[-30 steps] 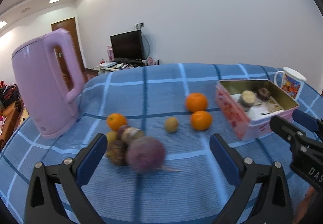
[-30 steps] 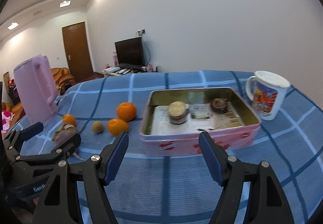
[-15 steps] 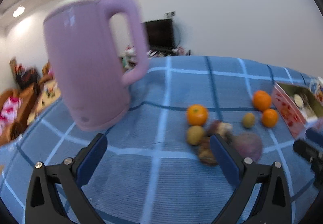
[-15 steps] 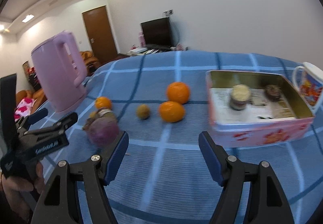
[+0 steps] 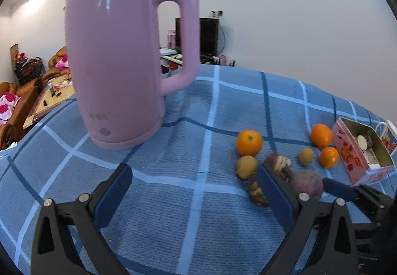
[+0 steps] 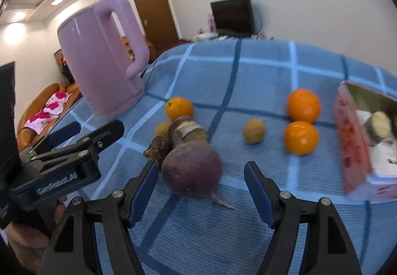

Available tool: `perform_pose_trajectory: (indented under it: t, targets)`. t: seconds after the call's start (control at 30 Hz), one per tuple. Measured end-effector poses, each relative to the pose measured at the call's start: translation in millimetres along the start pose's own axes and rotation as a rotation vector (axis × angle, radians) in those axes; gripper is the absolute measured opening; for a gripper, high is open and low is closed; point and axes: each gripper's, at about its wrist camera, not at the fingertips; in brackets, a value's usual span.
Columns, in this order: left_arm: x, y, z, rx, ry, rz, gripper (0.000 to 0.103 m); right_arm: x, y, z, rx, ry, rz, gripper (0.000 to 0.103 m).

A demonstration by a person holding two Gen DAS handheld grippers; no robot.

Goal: Organize fruits
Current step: 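Grasp the purple beet with the right tool while the left tool approaches a brown fruit, then grasp the second dark brown round fruit with the left tool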

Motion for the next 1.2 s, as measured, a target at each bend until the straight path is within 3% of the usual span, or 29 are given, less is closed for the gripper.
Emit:
perform_pose_trajectory:
  t: [0.03,0.13,0.37,0.6,0.7,0.83,1.07,1.17,1.2]
  targets:
    - [-1.7,-0.7,0.5,-0.002,-0.001,-0.005,0.101,0.1,0.1,-1.8,0.013,-0.007,-0.003,0.072]
    - [-2.4,-1.2,-0.5,-0.003,-0.009,-0.009,0.1,-1.2,-0.7,-11.2,0.052,-0.031,-0.023,0.056]
    - [-1.8,-0.8,-0.8,-0.015,0.059,0.011,0.096,-2.9,3.2,-7.7,0.053,-0.029,-0.019,0.055]
    - [-29.9,0.7,-1.6,-0.012,0.175,-0.091,0.077,-29.8,0.4,38.1,-0.125,0.04,-0.073,0.055]
    - [-42.1,-0.2,-1.3,-0.013,0.204,-0.127,0.076,-41.5,2.4,51.5,-0.155,0.05,-0.087,0.056]
    - [-58.4,-1.0,-10.3,0.04,0.238,-0.178,0.063,-56.8,5.5,58.1,-0.143,0.058,-0.122,0.056]
    - [-68.9,1.5,-45.4,0.223,0.262,-0.171,0.062,-65.0,4.2,60.2,-0.123,0.013,-0.181,0.056]
    - [-62.6,2.6,-43.6,0.209,0.265,-0.134,0.056,-61.2,5.1,57.0,-0.117,0.007,-0.171,0.056]
    - [-60.6,3.4,-43.0,0.207,0.266,-0.125,0.047,-61.7,5.5,56.5,-0.118,0.006,-0.168,0.056]
Point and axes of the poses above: each gripper's, at about its wrist camera, not at the fingertips, and z roughly against the way its jaws point, x to its left, y to its underside, and after that the axes turned 9 degrees about -z, right-handed
